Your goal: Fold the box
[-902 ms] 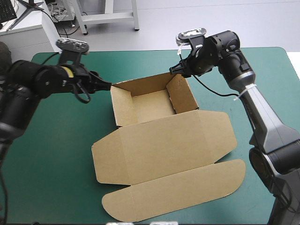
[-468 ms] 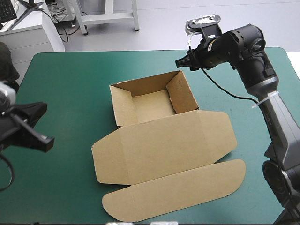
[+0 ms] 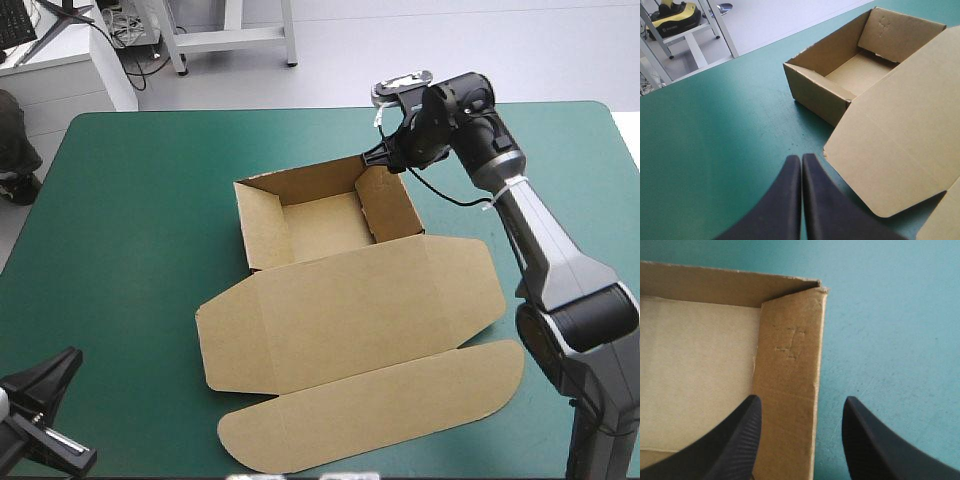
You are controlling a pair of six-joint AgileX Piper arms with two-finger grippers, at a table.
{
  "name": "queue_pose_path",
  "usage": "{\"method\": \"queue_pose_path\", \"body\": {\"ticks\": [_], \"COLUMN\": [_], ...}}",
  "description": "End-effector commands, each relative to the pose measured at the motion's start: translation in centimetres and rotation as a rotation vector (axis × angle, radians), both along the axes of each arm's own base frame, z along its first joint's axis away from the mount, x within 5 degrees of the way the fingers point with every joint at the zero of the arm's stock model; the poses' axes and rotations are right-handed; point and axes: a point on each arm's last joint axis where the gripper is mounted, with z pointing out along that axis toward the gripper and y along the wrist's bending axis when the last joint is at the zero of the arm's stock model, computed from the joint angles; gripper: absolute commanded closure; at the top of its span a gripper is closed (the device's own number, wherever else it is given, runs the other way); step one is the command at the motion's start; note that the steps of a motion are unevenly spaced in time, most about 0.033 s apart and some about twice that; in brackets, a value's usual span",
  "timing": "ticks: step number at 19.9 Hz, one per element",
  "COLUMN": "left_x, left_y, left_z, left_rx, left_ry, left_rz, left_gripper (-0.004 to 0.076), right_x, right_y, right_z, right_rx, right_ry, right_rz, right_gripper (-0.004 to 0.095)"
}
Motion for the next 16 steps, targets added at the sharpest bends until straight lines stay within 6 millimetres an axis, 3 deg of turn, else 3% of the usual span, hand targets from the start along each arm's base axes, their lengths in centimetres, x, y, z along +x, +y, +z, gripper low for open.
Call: {"method": "queue_pose_path", "body": {"ticks": [1, 4, 7, 9, 11, 13, 16], "left_x": [-0.6, -1.2, -1.4, -1.4, -1.4, -1.4, -1.4], "left_y": [-0.1, 0.1, 0.2, 0.2, 0.1, 0.1, 0.1], "left_z": [-1.5, -4.9, -6.3, -6.8, -7.0, -7.0, -7.0], "left_rx": [-0.088, -0.111, -0.112, -0.118, -0.123, -0.123, -0.122], "left_ry": [-0.095, -0.095, -0.094, -0.088, -0.081, -0.082, -0.08], "left_rz": [-0.026, -0.024, -0.025, -0.025, -0.03, -0.03, -0.03], "left_gripper": [0.0734, 0.0734, 0.0734, 0.0734, 0.0734, 0.0734, 0.0734], "right_x": [0.3, 2.2, 2.8, 3.0, 3.2, 3.5, 4.3], "right_y": [-0.2, 0.6, 0.8, 0.6, 0.3, -0.4, -2.6], "right_z": [0.1, -3.7, -5.0, -5.4, -5.5, -5.5, -5.5], "right_rx": [-0.011, -0.05, -0.058, -0.084, -0.104, -0.087, -0.094], "right_ry": [-0.006, 0.07, 0.095, 0.093, 0.086, 0.09, 0.088], "right_rz": [0.003, 0.002, -0.013, -0.031, -0.045, -0.1, -0.153], "right_gripper": [0.0439, 0.0439, 0.0445, 0.0523, 0.0763, 0.0924, 0.0928]}}
